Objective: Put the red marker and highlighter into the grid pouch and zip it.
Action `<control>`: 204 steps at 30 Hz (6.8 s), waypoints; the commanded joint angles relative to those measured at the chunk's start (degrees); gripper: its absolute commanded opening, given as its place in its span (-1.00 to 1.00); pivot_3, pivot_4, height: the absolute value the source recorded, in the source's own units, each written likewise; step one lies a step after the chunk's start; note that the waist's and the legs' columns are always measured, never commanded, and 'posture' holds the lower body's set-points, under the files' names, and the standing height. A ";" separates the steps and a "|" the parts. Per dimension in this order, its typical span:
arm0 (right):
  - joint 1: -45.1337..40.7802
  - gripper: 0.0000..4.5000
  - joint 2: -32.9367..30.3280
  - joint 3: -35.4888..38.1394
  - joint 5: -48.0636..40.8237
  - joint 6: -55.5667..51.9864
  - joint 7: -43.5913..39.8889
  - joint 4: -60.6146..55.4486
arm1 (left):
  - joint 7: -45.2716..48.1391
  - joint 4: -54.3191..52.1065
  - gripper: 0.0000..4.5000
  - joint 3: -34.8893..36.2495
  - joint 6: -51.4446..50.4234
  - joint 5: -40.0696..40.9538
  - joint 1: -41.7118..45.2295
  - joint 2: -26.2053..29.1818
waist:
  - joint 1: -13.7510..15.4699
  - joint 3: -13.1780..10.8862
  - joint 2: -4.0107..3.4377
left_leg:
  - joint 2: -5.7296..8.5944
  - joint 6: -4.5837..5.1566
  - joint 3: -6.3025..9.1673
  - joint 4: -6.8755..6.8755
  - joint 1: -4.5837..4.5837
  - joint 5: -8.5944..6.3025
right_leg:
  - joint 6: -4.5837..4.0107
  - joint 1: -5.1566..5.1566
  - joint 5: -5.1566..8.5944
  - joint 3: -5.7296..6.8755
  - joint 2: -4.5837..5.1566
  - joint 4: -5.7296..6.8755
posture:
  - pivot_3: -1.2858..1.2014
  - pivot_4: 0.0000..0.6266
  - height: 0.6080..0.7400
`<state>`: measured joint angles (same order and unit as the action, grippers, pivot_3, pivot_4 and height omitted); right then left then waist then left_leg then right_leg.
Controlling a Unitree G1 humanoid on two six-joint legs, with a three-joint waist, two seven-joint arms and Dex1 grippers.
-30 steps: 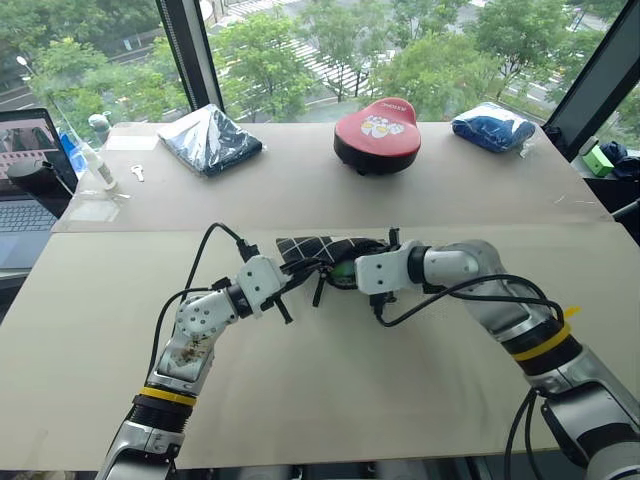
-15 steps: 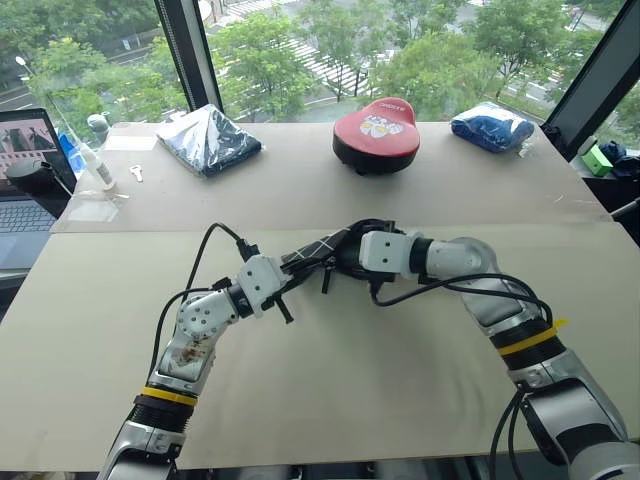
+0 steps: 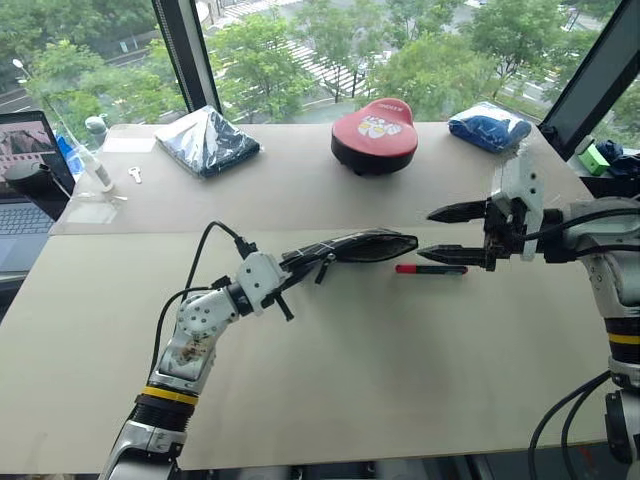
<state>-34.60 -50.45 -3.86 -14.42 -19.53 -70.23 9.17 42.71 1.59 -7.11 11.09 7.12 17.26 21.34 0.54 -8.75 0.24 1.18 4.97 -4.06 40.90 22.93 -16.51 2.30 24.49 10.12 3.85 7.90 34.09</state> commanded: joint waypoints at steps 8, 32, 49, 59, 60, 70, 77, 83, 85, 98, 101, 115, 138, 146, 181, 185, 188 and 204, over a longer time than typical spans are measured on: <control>-10.22 0.61 4.38 -5.57 10.10 15.30 -1.53 23.81 | -0.76 -3.18 -1.00 1.26 -0.46 1.11 -0.10 0.22 | -0.17 -0.01 -0.01 | -0.06 -0.08 -0.06 0.01 -0.02 0.05 | 0.00 -0.07 0.00 -0.02 -0.16 -0.04 | 0.03 -0.52 1.00; -16.32 0.28 7.52 -10.85 20.94 20.43 -8.97 48.00 | -2.49 -6.28 -1.00 2.49 -2.20 0.84 -1.53 1.14 | 0.00 0.00 -0.03 | -0.08 -0.13 0.01 0.00 -0.06 0.08 | 0.00 -0.19 0.00 -0.02 -0.20 -0.06 | 0.03 -0.52 1.00; -7.76 -0.79 0.06 2.72 10.06 13.99 -8.31 20.21 | -2.92 -6.05 -1.00 1.97 -2.13 0.80 -1.22 0.63 | 0.10 -0.05 -0.12 | -0.03 -0.14 0.04 -0.01 0.03 0.08 | 0.00 -0.08 0.00 -0.01 -0.09 -0.05 | 0.03 -0.52 1.00; 4.89 -0.79 -6.34 5.65 6.45 -1.48 -0.87 -19.96 | -1.56 -4.62 -1.00 1.30 -1.68 1.18 -0.05 0.37 | 0.16 -0.10 -0.23 | -0.11 -0.15 0.05 -0.04 0.00 0.06 | 0.00 -0.03 0.00 0.06 -0.02 -0.03 | 0.03 -0.52 1.00; 5.11 -0.79 -6.15 4.89 6.86 -2.28 0.04 -21.03 | -1.44 -4.31 -1.00 1.23 -1.59 1.15 0.24 0.22 | 0.17 -0.10 -0.22 | -0.07 -0.13 0.04 -0.01 0.01 0.04 | 0.00 -0.01 0.00 0.04 0.04 -0.02 | 0.03 -0.52 1.00; 4.08 -0.79 -4.76 -1.68 12.32 -1.42 5.07 -20.05 | -1.33 -3.27 -1.00 0.79 -1.06 0.79 0.69 -0.97 | 0.43 -0.10 -0.21 | 0.01 -0.09 0.03 0.05 0.11 0.04 | 0.03 0.04 -0.02 0.08 0.02 -0.03 | 0.03 -0.52 1.00; -2.08 -0.79 -1.40 -9.41 17.46 1.88 5.31 -16.25 | -0.79 -2.40 -1.00 0.46 -0.53 0.53 1.32 -0.98 | 0.14 -0.11 -0.21 | 0.00 -0.08 0.01 0.07 0.05 0.05 | 0.03 -0.02 -0.02 0.07 -0.05 -0.03 | 0.03 -0.52 1.00; -7.51 -0.79 2.00 -15.35 21.43 5.36 3.59 -13.78 | -0.66 -1.72 -1.00 -0.11 0.31 -0.01 1.49 -0.92 | 0.19 -0.11 -0.21 | -0.03 -0.09 0.02 0.06 0.09 0.05 | 0.03 -0.01 -0.02 0.06 -0.13 -0.05 | 0.03 -0.52 1.00; -8.86 -0.79 3.54 -17.66 23.20 7.21 3.26 -13.53 | -0.73 -1.53 -1.00 -0.19 0.52 -0.09 1.50 -0.94 | 0.11 -0.11 -0.21 | -0.02 -0.09 0.02 0.07 0.11 0.05 | 0.03 -0.01 -0.02 0.06 -0.13 -0.05 | 0.03 -0.52 1.00; -12.74 -0.79 19.07 -21.70 32.18 17.82 16.56 -5.30 | -1.35 -1.16 -1.00 -0.09 0.76 -0.16 1.80 -1.23 | 0.05 -0.11 -0.21 | -0.10 -0.24 0.02 0.05 0.09 0.14 | 0.03 -0.01 -0.02 0.06 -0.32 0.01 | 0.03 -0.52 1.00; -10.91 -0.34 20.58 -20.01 28.75 17.09 15.28 -6.09 | -1.50 -0.89 -1.00 -0.06 0.82 -0.21 2.08 -1.34 | -0.02 -0.10 -0.21 | -0.10 -0.25 0.02 0.05 0.10 0.15 | 0.03 -0.02 -0.01 0.06 -0.33 0.01 | 0.03 -0.52 1.00; -4.44 0.49 9.54 4.50 -2.49 -10.77 -0.69 -16.59 | -1.35 -1.35 -1.00 0.19 0.53 0.06 1.87 -1.03 | 0.39 -0.11 -0.20 | -0.11 -0.25 0.15 0.02 0.12 0.15 | 0.03 -0.14 -0.02 0.14 -0.37 -0.02 | 0.03 -0.52 1.00; 10.71 0.49 26.38 -3.89 -6.00 -20.13 22.46 -19.23 | -0.62 -1.45 -1.00 -0.26 -0.15 0.34 2.26 -0.61 | 0.20 -0.09 -0.13 | -0.07 -0.23 0.15 0.03 0.02 0.14 | -0.05 -0.03 -0.05 -0.01 -0.25 0.03 | 0.03 -0.52 1.00; 6.40 0.49 30.24 -4.31 -9.05 -21.97 22.80 -17.54 | -0.72 -1.79 -1.00 -0.29 -0.30 0.34 2.17 -0.65 | 0.01 -0.09 -0.14 | -0.11 -0.23 0.13 0.02 0.01 0.14 | -0.05 -0.05 -0.05 0.01 -0.35 0.03 | 0.03 -0.52 1.00; 10.04 -0.96 23.01 2.50 -14.56 -20.16 18.59 -22.79 | -2.51 -2.23 -1.00 -0.40 -0.68 -0.05 2.01 -1.75 | 0.10 -0.09 -0.14 | -0.12 -0.22 0.14 0.00 0.02 0.14 | -0.04 -0.10 -0.05 0.04 -0.38 0.01 | 0.03 -0.52 1.00; 13.00 -0.96 19.10 5.56 -15.37 -20.07 18.69 -23.94 | -2.45 -2.22 -1.00 -0.45 -0.68 0.01 1.90 -1.72 | 0.12 -0.09 -0.13 | -0.12 -0.20 0.13 0.01 0.01 0.12 | -0.04 -0.10 -0.05 0.03 -0.37 -0.02 | 0.03 -0.52 1.00; 13.55 -0.96 16.70 7.21 -14.43 -18.97 19.24 -22.49 | -2.30 -2.10 -1.00 -0.52 -0.62 0.11 2.02 -1.62 | 0.12 -0.09 -0.13 | -0.12 -0.18 0.13 0.02 0.00 0.11 | -0.04 -0.10 -0.05 0.01 -0.37 -0.02 | 0.03 -0.52 1.00; 14.58 -0.96 0.16 14.09 -7.56 -8.57 15.42 -7.72 | -2.08 -1.63 -1.00 -0.26 -0.26 0.27 2.27 -1.18 | 0.48 -0.10 -0.11 | -0.10 -0.05 0.12 0.05 0.02 0.04 | -0.04 -0.14 -0.05 0.00 -0.32 -0.06 | 0.03 -0.52 1.00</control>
<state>-20.53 -47.59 6.50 -23.98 -31.36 -54.36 -1.17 41.02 0.97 -8.72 9.82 6.81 18.67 19.90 1.02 -8.86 0.13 1.07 4.93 -3.95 40.95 22.96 -16.48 2.26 24.35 10.07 3.85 7.58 34.03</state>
